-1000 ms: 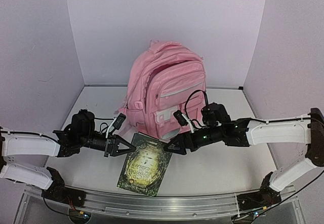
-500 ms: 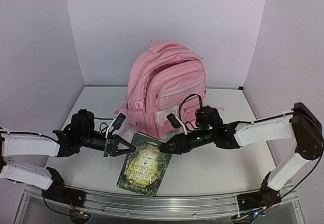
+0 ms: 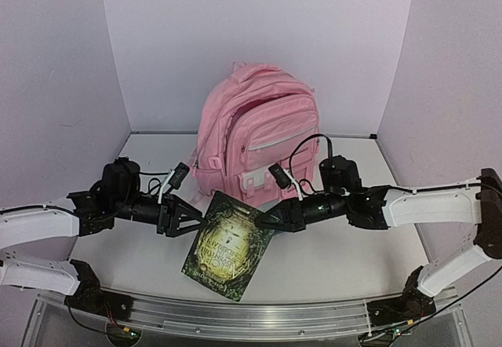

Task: Pack the student bag
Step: Pick up the book from the center of the board.

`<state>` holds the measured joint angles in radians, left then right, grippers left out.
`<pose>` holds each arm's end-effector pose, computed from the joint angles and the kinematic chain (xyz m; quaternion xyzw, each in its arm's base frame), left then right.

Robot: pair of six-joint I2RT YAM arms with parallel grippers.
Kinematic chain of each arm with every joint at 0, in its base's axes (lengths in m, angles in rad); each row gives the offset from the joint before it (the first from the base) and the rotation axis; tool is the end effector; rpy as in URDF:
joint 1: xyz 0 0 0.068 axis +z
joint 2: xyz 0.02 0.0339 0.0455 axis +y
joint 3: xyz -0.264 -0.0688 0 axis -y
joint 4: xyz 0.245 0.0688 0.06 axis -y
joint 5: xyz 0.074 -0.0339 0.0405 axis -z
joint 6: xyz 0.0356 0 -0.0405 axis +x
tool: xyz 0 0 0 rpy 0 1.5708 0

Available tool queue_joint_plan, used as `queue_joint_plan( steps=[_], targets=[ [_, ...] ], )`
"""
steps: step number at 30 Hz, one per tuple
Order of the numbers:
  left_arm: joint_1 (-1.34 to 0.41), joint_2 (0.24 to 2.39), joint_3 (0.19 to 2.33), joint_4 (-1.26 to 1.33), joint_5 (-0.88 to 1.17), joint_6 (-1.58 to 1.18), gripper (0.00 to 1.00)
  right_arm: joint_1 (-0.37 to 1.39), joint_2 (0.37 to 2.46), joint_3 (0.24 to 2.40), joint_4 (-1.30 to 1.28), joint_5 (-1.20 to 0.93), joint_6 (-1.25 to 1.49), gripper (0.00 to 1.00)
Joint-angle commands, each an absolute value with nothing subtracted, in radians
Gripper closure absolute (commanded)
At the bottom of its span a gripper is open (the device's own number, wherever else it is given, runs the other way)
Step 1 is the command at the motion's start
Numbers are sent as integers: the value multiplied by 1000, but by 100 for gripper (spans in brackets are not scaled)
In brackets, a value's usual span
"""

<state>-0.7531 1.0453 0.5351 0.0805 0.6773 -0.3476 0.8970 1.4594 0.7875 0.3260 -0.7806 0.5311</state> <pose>0.1476 -0.1689 0.2322 0.3356 0.7414 -0.5047 0.2880 0.1758 0.2604 0.2367 -0.3527 0.7043 0.5834 0.1979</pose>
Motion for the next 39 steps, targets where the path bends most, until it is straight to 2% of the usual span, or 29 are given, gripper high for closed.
queue_joint_plan(
  steps=[1, 4, 6, 9, 11, 17, 23, 26, 28, 29, 30, 32, 34, 36, 39],
  targets=[
    [-752, 964, 590, -41, 630, -307, 25, 898, 1316, 813, 412, -805, 576, 100],
    [-752, 968, 613, -38, 707, -320, 15, 899, 1269, 853, 324, -800, 544, 100],
    [-752, 994, 643, -42, 776, -327, 12, 899, 1246, 875, 276, -798, 522, 100],
    [-753, 1034, 686, -33, 865, -336, 12, 899, 1227, 900, 237, -798, 500, 100],
    [-754, 1058, 707, -23, 915, -343, 16, 899, 1224, 915, 218, -800, 487, 100],
    [-755, 1129, 753, -3, 1029, -404, 48, 899, 1233, 930, 188, -806, 460, 100],
    [-763, 1141, 760, 19, 1036, -413, 81, 899, 1240, 962, 160, -810, 442, 100],
    [-765, 1123, 761, 34, 1017, -417, 95, 899, 1236, 981, 135, -801, 425, 100],
    [-766, 1109, 762, 40, 1003, -421, 99, 899, 1234, 995, 113, -777, 411, 100],
    [-766, 1101, 762, 41, 992, -422, 100, 899, 1234, 1003, 98, -755, 403, 98],
    [-766, 1092, 763, 42, 975, -421, 100, 899, 1233, 1016, 84, -729, 395, 87],
    [-766, 1058, 765, 43, 912, -413, 100, 899, 1224, 1037, 53, -643, 381, 55],
    [-766, 1009, 764, 43, 836, -399, 100, 897, 1208, 1059, 24, -531, 373, 34],
    [-765, 966, 771, 36, 742, -383, 100, 894, 1188, 1091, 1, -427, 360, 23],
    [-765, 921, 801, 7, 606, -354, 100, 890, 1173, 1154, -66, -261, 339, 14]
  ],
)
